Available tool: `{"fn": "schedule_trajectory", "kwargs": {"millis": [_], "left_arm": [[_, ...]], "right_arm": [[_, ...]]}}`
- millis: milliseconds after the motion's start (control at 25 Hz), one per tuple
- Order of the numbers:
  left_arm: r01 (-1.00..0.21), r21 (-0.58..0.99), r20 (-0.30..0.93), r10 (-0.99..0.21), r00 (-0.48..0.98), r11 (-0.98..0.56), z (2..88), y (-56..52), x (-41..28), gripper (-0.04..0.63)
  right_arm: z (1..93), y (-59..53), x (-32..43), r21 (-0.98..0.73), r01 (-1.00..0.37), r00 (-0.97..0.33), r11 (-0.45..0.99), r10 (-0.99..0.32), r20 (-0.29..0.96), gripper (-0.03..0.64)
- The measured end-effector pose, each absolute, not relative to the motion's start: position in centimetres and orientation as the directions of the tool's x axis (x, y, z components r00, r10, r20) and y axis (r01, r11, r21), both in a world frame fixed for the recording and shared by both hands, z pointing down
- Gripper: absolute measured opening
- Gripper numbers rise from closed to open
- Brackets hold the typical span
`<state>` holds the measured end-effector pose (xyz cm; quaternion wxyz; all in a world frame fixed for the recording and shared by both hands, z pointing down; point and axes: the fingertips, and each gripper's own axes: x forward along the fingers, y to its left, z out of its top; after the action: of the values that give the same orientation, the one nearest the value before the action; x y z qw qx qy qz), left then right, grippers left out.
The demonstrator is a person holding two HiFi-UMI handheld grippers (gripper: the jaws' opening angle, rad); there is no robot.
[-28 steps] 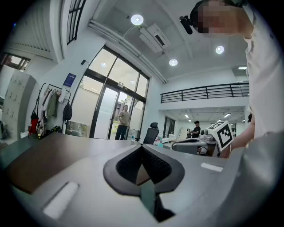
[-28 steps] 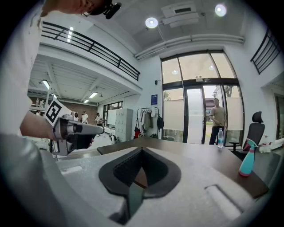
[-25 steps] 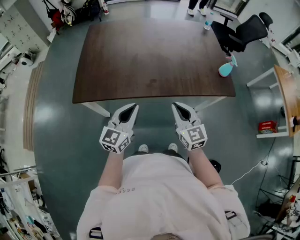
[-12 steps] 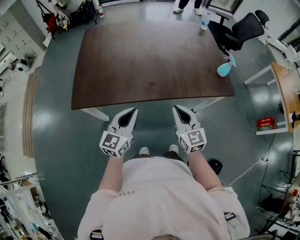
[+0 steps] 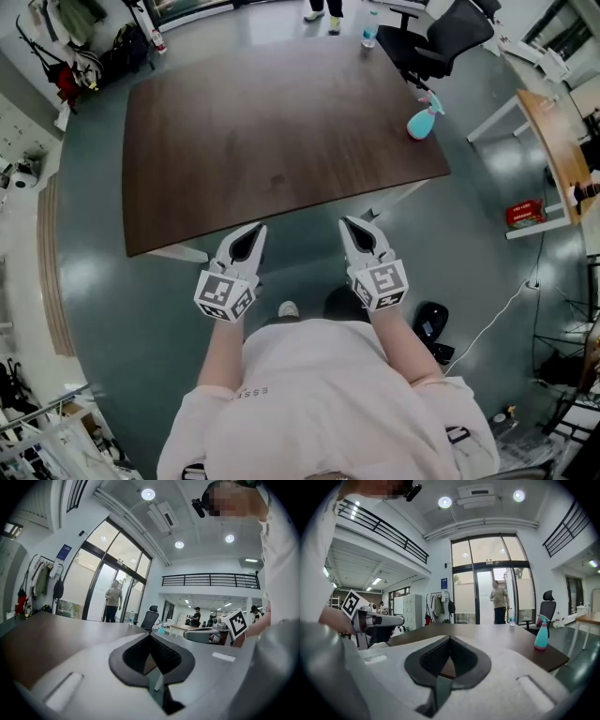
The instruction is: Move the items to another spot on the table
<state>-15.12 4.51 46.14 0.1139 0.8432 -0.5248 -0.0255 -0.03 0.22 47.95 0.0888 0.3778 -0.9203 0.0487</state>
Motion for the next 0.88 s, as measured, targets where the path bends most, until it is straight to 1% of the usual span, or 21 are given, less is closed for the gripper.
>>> {"fn": "schedule_trajectory", "kwargs": {"millis": [160,400,640,880], "left_arm": [[-0.874,0.167,0.095,-0.875,0.475,-0.456,46.1,1.4,-11.7,0.015],[-0.854,0.193,0.087,-0.859,0.504,-0.482,45.8,-5.1,-5.6,0.015],[-0.853,0.209,0.06,-0.865,0.499,-0.478,44.7,-12.9,1.5,0.015],[-0.862,0.207,0.04,-0.876,0.48,-0.463,43.8,-18.8,6.9,0.015]], "right_arm": [[48.2,-2.7,2.9,-0.04,-0.723,-0.682,0.689,-0.705,0.196,-0.009],[47.7,-8.8,8.5,-0.033,-0.731,-0.674,0.682,-0.713,0.194,-0.009],[47.4,-16.3,16.4,-0.04,-0.734,-0.67,0.678,-0.713,0.207,-0.008],[47.1,-21.6,21.6,-0.023,-0.711,-0.692,0.703,-0.692,0.206,-0.008]]}}
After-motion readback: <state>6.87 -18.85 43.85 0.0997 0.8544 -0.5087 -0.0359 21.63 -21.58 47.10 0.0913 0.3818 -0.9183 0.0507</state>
